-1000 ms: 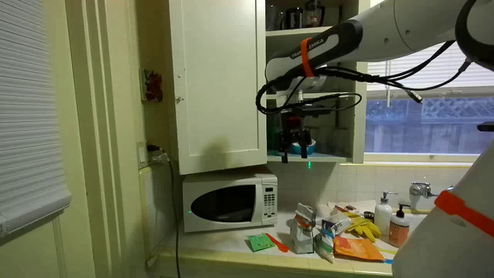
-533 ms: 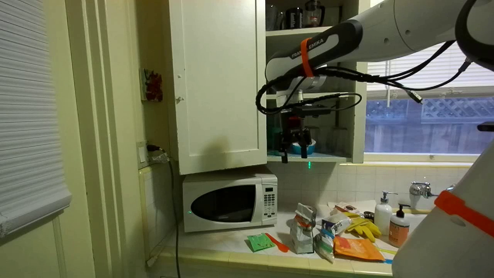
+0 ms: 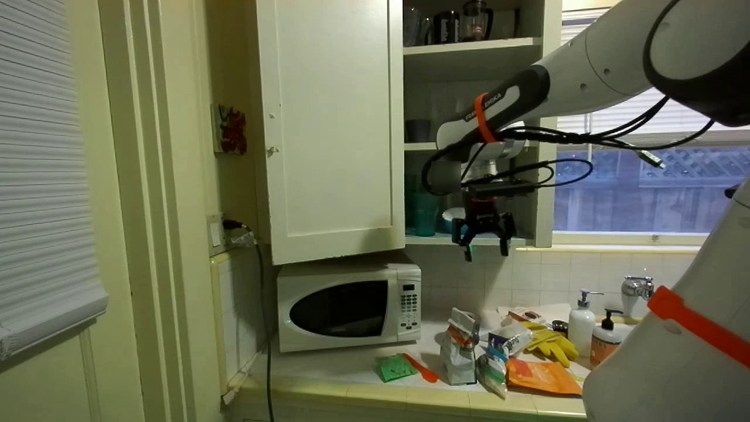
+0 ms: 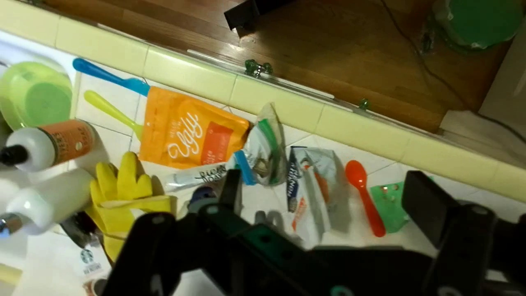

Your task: Place the blue butter knife inside the cup

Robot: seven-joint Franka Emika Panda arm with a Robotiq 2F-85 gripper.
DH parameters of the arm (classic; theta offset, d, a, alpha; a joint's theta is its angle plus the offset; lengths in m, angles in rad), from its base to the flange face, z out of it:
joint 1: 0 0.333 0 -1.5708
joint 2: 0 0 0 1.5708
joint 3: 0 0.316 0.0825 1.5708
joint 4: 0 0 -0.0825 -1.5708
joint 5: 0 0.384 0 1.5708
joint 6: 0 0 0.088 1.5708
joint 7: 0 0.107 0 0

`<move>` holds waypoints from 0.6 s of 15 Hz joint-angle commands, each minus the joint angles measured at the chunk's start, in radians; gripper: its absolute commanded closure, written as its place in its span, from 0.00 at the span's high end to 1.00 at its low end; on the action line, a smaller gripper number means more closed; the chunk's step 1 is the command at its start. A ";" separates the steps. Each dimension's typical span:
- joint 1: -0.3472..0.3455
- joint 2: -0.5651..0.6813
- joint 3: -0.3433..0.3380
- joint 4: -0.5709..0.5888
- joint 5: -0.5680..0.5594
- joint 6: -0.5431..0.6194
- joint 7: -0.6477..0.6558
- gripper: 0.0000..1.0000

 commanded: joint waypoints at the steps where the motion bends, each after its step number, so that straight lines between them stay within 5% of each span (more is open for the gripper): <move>1: -0.076 -0.018 -0.055 -0.124 -0.024 0.114 0.100 1.00; 8: -0.109 -0.017 -0.083 -0.144 0.010 0.092 0.101 1.00; 9: -0.125 -0.012 -0.063 -0.115 0.042 0.055 0.253 1.00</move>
